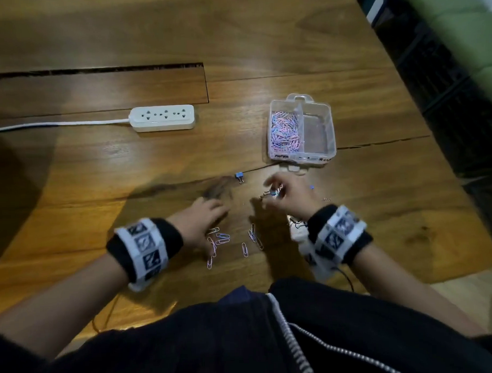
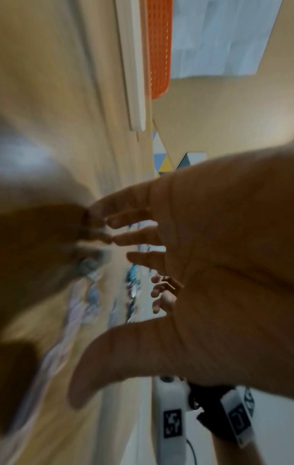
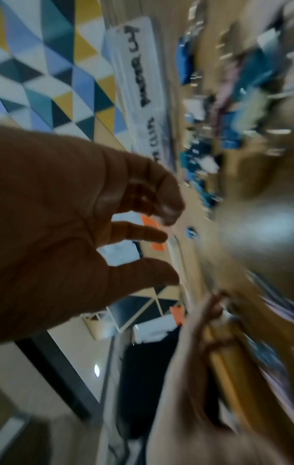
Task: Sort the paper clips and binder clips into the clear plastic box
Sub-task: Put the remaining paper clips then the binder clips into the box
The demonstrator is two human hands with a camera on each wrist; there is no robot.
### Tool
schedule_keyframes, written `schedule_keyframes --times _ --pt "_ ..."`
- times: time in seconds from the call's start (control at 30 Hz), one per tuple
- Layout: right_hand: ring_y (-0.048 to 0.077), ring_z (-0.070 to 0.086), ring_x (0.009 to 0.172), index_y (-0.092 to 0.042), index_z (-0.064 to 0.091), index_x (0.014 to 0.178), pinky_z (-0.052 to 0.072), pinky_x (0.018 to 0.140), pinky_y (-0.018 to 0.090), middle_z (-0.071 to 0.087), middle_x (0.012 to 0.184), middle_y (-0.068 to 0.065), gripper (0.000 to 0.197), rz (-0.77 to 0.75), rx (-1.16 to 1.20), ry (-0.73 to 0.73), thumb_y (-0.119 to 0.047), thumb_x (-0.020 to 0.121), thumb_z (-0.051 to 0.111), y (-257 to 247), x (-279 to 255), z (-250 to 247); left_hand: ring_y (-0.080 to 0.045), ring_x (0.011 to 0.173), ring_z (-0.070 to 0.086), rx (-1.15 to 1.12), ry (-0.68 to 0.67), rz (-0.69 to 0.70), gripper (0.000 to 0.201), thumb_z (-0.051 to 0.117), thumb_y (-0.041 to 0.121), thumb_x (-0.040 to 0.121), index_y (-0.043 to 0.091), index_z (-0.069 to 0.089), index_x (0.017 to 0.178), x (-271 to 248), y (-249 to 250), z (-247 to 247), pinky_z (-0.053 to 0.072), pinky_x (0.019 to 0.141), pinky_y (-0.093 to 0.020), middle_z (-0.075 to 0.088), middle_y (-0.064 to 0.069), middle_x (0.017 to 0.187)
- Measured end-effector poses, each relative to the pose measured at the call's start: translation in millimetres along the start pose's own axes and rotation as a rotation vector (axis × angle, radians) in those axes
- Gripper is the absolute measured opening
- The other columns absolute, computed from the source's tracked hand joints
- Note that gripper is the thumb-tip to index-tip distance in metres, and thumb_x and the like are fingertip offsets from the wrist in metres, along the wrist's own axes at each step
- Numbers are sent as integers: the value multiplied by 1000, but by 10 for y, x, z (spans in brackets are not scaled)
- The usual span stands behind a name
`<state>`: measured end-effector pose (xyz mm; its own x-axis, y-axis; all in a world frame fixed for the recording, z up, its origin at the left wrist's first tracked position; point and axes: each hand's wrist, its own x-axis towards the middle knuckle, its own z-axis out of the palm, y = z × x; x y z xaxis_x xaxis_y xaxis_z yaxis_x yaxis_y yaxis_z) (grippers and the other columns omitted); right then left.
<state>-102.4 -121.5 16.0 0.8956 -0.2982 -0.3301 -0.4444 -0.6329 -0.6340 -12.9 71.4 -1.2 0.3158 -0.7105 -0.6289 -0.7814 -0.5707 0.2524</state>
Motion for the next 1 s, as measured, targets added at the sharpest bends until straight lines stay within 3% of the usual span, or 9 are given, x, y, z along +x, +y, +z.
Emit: schedule_keyframes --times 0.1,0.2,0.27,0.37,0.5,0.67,0.83,1.0 --pt "23 35 122 -16 36 133 34 107 40 37 134 10 77 40 -238 -190 -38 69 73 79 -346 387 -22 137 18 120 23 43 100 68 40 76 19 3 148 -146 77 275 22 114 -32 8 -1 156" --pt "23 27 127 -19 25 139 29 109 42 29 141 5 86 -50 -351 -207 -45 70 70 100 -536 628 -21 135 23 103 135 91 68 52 32 90 19 18 147 -182 149 448 28 112 -31 20 -2 153" --pt "23 28 124 -16 25 139 29 108 38 30 140 5 77 -115 -394 -200 -40 76 65 92 -575 723 -21 130 29 103 210 98 50 43 25 95 21 29 143 -196 199 517 36 105 -32 30 -3 147" --pt "22 30 124 -12 33 136 30 108 37 33 138 6 60 -140 -400 -146 -29 84 58 87 -572 813 -22 122 36 128 237 80 40 36 15 97 19 39 137 -204 274 533 40 99 -30 37 -4 139" --pt "22 39 115 -9 48 123 37 102 36 45 124 7 39 -200 -371 -98 -17 85 55 88 -561 870 -24 111 44 96 247 64 29 36 17 97 15 51 122 -171 323 489 41 94 -32 48 -7 126" --pt "22 42 109 -6 56 113 38 97 32 52 117 8 27 -205 -336 -62 -10 86 51 46 -545 873 -27 109 48 -94 203 -1 26 46 17 93 10 47 117 -116 313 426 40 90 -34 53 -12 118" --pt "25 47 104 -5 57 104 42 92 34 55 109 12 20 -150 -286 -69 -5 84 52 7 -527 876 -27 109 51 -158 194 -20 25 43 13 93 10 52 116 -130 343 442 40 89 -31 53 -12 117" --pt "22 47 102 -11 53 97 41 94 32 55 107 6 18 -75 -178 -109 -2 82 54 14 -498 854 -14 89 52 -610 234 -114 16 51 7 89 8 62 102 -127 193 350 39 73 -20 60 -4 98"
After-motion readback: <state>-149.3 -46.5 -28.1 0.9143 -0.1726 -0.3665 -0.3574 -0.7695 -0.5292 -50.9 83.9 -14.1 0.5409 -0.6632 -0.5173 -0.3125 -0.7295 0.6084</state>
